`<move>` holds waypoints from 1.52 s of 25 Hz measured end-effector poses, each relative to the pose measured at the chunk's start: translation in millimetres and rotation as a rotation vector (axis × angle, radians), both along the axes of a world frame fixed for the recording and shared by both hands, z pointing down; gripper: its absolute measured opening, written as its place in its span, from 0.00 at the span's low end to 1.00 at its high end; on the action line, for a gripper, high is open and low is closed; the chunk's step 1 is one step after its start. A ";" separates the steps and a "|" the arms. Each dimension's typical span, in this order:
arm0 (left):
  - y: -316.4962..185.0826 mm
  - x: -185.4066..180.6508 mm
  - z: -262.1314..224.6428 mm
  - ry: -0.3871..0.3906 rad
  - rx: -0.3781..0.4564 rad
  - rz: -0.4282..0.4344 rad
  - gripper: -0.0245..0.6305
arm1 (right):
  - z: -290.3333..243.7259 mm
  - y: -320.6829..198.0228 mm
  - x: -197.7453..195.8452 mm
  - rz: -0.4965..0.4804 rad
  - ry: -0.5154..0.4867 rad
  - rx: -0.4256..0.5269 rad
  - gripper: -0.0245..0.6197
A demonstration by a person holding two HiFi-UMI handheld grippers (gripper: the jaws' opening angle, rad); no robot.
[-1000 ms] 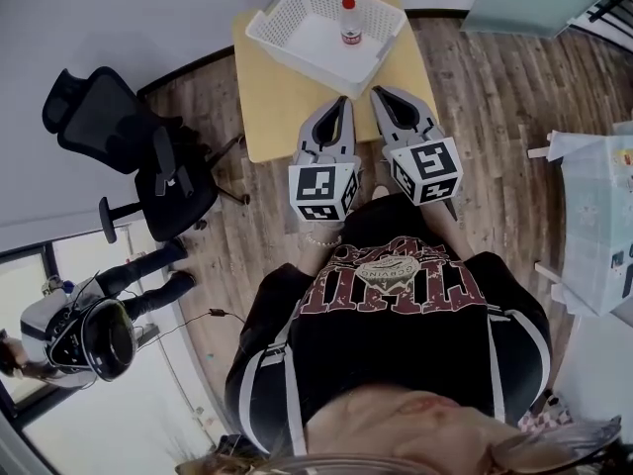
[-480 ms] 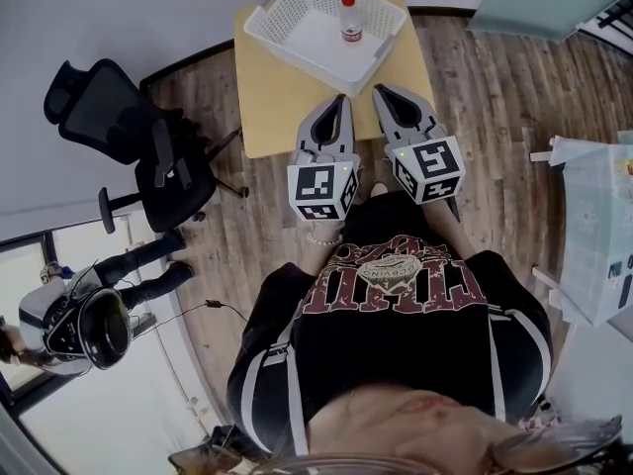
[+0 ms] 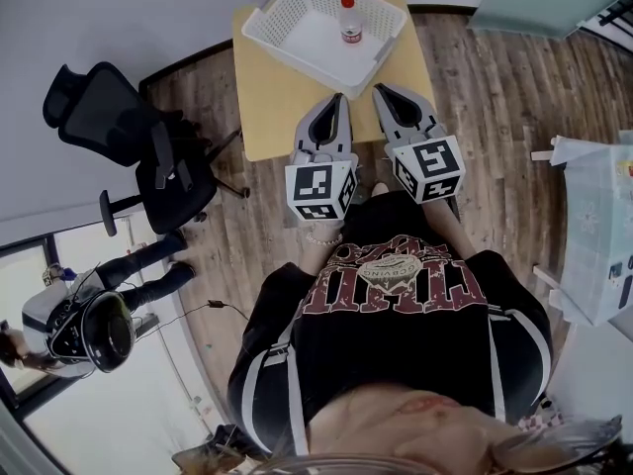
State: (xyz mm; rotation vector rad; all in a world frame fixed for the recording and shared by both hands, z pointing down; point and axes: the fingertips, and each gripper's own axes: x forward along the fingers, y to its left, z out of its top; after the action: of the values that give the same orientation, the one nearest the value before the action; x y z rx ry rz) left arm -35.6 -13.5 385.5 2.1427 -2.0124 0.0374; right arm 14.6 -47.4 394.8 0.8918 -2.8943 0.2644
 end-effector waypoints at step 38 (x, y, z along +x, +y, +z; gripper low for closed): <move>-90.6 -70.4 5.3 0.027 -0.010 0.143 0.11 | 5.5 -80.2 -75.7 0.108 0.036 -0.006 0.07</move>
State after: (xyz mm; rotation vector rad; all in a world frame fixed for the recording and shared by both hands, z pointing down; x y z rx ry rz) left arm -106.0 -104.2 390.8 2.2640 -1.8374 0.0388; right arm -61.1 -127.5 400.4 1.0421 -2.8152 0.2620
